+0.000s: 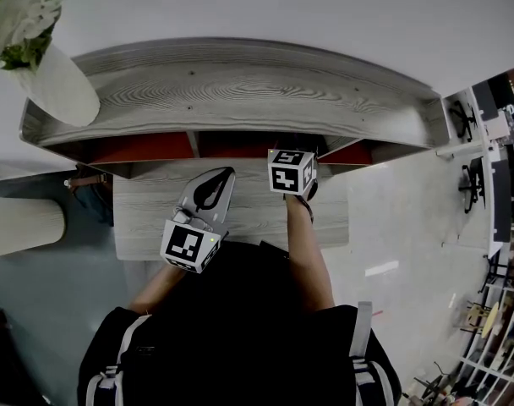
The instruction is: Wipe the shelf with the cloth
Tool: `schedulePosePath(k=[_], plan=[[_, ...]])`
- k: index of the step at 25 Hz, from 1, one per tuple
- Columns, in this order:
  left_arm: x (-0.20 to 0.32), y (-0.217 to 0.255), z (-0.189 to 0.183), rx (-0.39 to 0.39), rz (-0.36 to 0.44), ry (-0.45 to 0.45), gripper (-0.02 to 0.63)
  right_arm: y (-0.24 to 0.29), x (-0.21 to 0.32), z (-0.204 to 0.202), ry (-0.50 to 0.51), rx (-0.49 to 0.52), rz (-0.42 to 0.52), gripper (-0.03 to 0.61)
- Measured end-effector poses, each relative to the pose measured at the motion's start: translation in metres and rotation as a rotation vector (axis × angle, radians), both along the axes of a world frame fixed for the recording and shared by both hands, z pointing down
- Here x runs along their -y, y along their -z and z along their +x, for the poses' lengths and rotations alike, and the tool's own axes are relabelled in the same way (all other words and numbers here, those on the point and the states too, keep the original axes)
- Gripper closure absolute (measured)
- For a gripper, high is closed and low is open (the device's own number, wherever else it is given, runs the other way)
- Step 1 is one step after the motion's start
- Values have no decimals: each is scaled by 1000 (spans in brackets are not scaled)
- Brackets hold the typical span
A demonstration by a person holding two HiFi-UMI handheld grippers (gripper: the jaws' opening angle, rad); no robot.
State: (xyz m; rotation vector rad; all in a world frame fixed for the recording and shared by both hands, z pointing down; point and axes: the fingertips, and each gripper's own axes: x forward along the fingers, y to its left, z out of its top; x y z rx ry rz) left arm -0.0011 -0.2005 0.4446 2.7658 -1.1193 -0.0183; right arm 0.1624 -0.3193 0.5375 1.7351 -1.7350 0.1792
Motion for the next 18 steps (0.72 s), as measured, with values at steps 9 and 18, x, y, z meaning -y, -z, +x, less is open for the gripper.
schedulePosePath(k=[9, 18], plan=[[-4, 0, -14, 0, -7, 42, 611, -3, 13, -26, 88, -29, -27, 529], [-14, -3, -50, 12, -19, 164, 611, -4, 39, -92, 257, -25, -44, 529]])
